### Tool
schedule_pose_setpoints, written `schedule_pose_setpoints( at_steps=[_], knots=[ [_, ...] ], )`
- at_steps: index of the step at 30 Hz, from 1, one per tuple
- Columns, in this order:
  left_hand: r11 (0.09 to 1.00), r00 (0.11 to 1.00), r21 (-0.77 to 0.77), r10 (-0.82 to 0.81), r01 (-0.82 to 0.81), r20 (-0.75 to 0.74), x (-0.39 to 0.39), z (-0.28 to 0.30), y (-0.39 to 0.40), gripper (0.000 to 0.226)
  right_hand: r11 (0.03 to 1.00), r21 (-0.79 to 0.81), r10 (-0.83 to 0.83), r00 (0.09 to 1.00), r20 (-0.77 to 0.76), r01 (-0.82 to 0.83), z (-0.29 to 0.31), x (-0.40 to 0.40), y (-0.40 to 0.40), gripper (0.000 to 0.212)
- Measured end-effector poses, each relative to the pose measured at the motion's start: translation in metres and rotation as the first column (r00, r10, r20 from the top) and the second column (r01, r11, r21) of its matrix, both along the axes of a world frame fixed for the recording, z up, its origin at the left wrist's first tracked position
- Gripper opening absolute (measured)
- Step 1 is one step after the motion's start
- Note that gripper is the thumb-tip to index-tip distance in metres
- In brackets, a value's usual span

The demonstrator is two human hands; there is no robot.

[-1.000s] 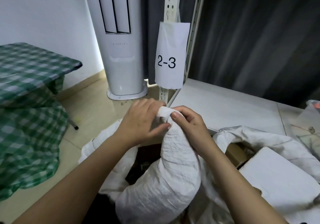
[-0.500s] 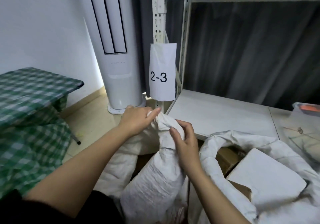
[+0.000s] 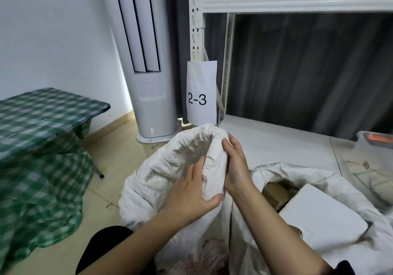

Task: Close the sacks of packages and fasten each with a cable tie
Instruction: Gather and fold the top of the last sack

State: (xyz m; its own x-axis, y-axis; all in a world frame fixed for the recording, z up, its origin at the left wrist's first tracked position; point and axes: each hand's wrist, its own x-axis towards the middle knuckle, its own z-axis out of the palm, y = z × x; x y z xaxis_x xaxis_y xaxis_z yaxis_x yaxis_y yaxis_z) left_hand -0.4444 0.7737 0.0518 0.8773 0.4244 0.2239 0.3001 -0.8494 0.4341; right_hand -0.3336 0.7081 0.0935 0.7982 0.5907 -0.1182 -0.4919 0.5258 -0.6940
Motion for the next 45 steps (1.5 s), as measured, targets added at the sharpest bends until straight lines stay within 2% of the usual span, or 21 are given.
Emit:
schedule_pose_setpoints(
  at_steps=[3,6,9,11,12,14,16,17,19,20,21,22,24,25,26,29,31,36,41,43,45],
  knots=[
    [0.991,0.992,-0.054,0.127,-0.126,0.021,0.014,0.004,-0.013,0.104,0.999,-0.016,-0.03,1.0,0.01,0.03,0.007,-0.003,0.006,0.037],
    [0.974,0.974,-0.051,0.224,-0.222,0.043,0.023,0.009,-0.017,0.092,0.996,0.014,-0.082,0.997,0.003,0.082,0.015,-0.005,0.011,0.037],
    [0.951,0.97,0.196,0.224,-0.239,0.096,0.021,0.018,0.0,0.069,0.982,-0.031,-0.187,0.982,0.028,0.188,0.019,-0.002,0.01,0.034],
    [0.835,0.963,0.481,0.209,-0.266,0.169,0.019,0.02,0.017,0.052,0.959,-0.111,-0.253,0.964,0.077,0.26,0.015,0.0,0.007,0.037],
    [0.782,0.957,0.553,0.228,-0.288,0.176,0.018,0.025,0.022,0.044,0.951,-0.138,-0.262,0.96,0.102,0.275,0.011,0.0,0.006,0.04],
    [0.725,0.951,0.624,0.29,-0.291,0.106,0.015,0.038,0.025,0.038,0.945,-0.189,-0.242,0.959,0.148,0.267,0.004,0.003,0.003,0.042],
    [0.771,0.934,0.586,0.352,-0.25,-0.064,0.014,0.045,0.023,0.046,0.909,-0.33,-0.152,0.941,0.304,0.254,-0.002,0.013,-0.002,0.04],
    [0.806,0.939,0.559,0.317,-0.193,-0.133,0.015,0.043,0.025,0.046,0.834,-0.47,-0.031,0.876,0.481,0.288,-0.003,0.02,-0.007,0.039],
    [0.837,0.952,0.534,0.253,-0.125,-0.174,0.016,0.04,0.03,0.042,0.577,-0.677,0.346,0.613,0.71,0.457,-0.004,0.038,-0.021,0.049],
    [0.826,0.959,0.555,0.227,-0.098,-0.168,0.016,0.041,0.034,0.039,0.485,-0.676,0.487,0.471,0.735,0.554,-0.002,0.046,-0.028,0.057],
    [0.825,0.966,0.56,0.201,-0.078,-0.161,0.016,0.041,0.037,0.037,0.454,-0.619,0.581,0.314,0.751,0.641,0.001,0.054,-0.033,0.062],
    [0.831,0.969,0.552,0.182,-0.061,-0.166,0.017,0.043,0.039,0.036,0.491,-0.511,0.645,0.1,0.758,0.706,0.007,0.059,-0.036,0.065],
    [0.844,0.974,0.535,0.137,-0.019,-0.181,0.021,0.044,0.04,0.037,0.636,-0.35,0.713,-0.35,0.608,0.687,0.022,0.064,-0.031,0.07],
    [0.849,0.976,0.528,0.119,-0.007,-0.18,0.024,0.045,0.039,0.037,0.694,-0.338,0.703,-0.498,0.508,0.635,0.027,0.064,-0.023,0.069],
    [0.86,0.978,0.51,0.112,-0.006,-0.176,0.025,0.046,0.038,0.039,0.704,-0.372,0.708,-0.56,0.43,0.605,0.029,0.061,-0.015,0.066],
    [0.897,0.972,0.436,0.164,-0.076,-0.169,0.023,0.043,0.037,0.045,0.641,-0.443,0.767,-0.545,0.338,0.627,0.029,0.056,0.006,0.048],
    [0.908,0.955,0.39,0.24,-0.156,-0.176,0.019,0.035,0.038,0.044,0.655,-0.42,0.754,-0.578,0.311,0.628,0.026,0.057,0.012,0.04],
    [0.853,0.917,0.454,0.365,-0.259,-0.163,0.008,0.032,0.056,0.043,0.675,-0.346,0.737,-0.612,0.285,0.651,0.024,0.062,0.014,0.04],
    [0.685,0.984,0.719,0.179,-0.117,-0.01,0.002,0.051,0.073,0.044,0.655,-0.329,0.754,-0.566,0.333,0.68,0.022,0.072,0.007,0.054],
    [0.724,0.998,0.688,0.064,-0.043,-0.004,0.004,0.051,0.076,0.046,0.634,-0.323,0.77,-0.532,0.352,0.703,0.019,0.077,0.005,0.064],
    [0.816,0.998,0.576,-0.033,0.059,-0.056,0.002,0.045,0.072,0.046,0.618,-0.32,0.782,-0.516,0.35,0.718,0.013,0.077,0.0,0.058]
  ],
)
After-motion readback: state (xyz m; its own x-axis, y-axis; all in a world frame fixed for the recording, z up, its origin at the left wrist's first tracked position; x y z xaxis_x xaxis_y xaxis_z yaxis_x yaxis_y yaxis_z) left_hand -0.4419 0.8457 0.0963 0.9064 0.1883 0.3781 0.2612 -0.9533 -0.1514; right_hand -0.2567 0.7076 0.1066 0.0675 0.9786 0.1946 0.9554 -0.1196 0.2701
